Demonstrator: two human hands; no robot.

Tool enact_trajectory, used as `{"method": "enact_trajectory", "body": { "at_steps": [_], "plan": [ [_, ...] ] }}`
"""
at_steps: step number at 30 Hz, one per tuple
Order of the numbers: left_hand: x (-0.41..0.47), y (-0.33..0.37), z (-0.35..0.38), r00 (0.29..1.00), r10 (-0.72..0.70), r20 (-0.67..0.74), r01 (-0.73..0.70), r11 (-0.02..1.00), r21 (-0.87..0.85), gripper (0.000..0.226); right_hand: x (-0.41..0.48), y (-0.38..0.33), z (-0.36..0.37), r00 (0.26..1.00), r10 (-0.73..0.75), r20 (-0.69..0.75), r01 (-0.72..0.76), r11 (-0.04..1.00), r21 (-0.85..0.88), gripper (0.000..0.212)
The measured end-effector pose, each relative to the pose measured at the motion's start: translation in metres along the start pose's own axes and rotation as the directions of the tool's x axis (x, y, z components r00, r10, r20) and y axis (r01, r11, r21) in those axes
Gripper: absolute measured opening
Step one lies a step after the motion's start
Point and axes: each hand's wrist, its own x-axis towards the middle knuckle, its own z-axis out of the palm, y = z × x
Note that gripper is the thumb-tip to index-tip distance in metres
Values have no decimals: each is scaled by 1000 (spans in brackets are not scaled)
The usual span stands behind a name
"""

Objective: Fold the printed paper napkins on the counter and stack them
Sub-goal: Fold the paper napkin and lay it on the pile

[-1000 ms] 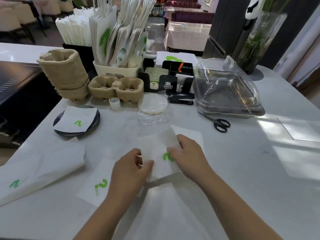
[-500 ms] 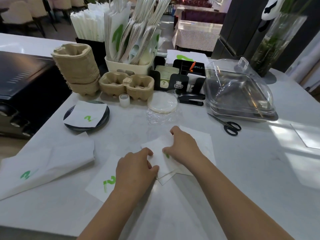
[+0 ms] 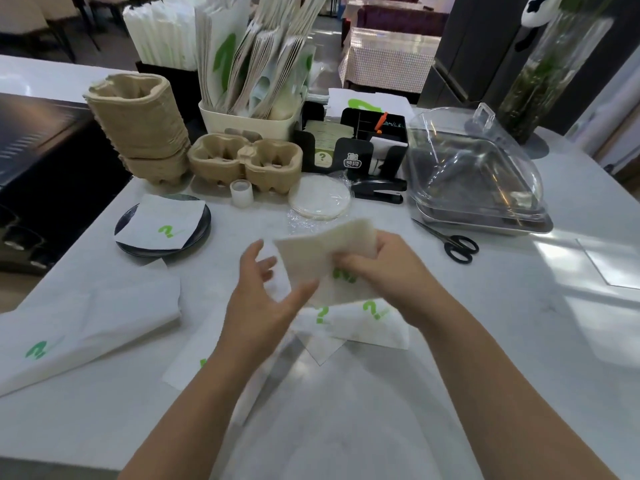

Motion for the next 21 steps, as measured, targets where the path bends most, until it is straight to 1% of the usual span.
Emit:
{"method": "enact_trajectory", "body": {
  "at_steps": [1,2,3,4,5,7,11,13,14,16,17,19,21],
  "plan": [
    [4,9,0,996,-25,85,37,988,-147,86,-4,-2,-7,1000,-19,-24,21,996,89,9],
    [8,18,2,988,-12,152,51,966,-254,72,-8,-2,-14,998,-29,-50,37,986,163,11],
    [11,27,5,981,26,191,35,951,-308,54,-11,0,-20,997,-24,-75,40,974,223,12],
    [13,36,9,975,73,212,-2,948,-318,37,-15,1,-25,995,-4,-96,31,962,272,11],
    [14,43,14,968,106,229,-30,949,-315,27,-18,5,-30,993,23,-115,12,954,299,13],
    [16,45,25,957,104,272,-26,961,-276,20,-21,15,-37,984,83,-155,-37,959,281,18],
    [20,31,42,940,-22,340,43,998,-53,21,-27,39,-45,949,201,-242,-189,979,71,14],
    [23,22,48,947,-53,317,25,995,92,19,-30,49,-43,939,208,-272,-238,968,-80,11],
    [24,19,51,954,-56,295,-2,981,194,18,-31,54,-40,940,193,-280,-253,948,-195,9],
    [27,15,54,968,-43,247,-58,921,386,14,-29,61,-33,949,147,-280,-266,852,-451,12],
    [27,15,55,973,-29,230,-83,883,463,13,-28,64,-29,949,133,-285,-273,796,-540,17],
    [25,15,57,979,-11,205,-114,801,588,19,-25,69,-24,942,125,-310,-302,717,-628,30],
    [23,17,59,981,-26,194,-117,714,690,35,-23,69,-21,935,114,-336,-323,662,-676,39]
  ]
}}
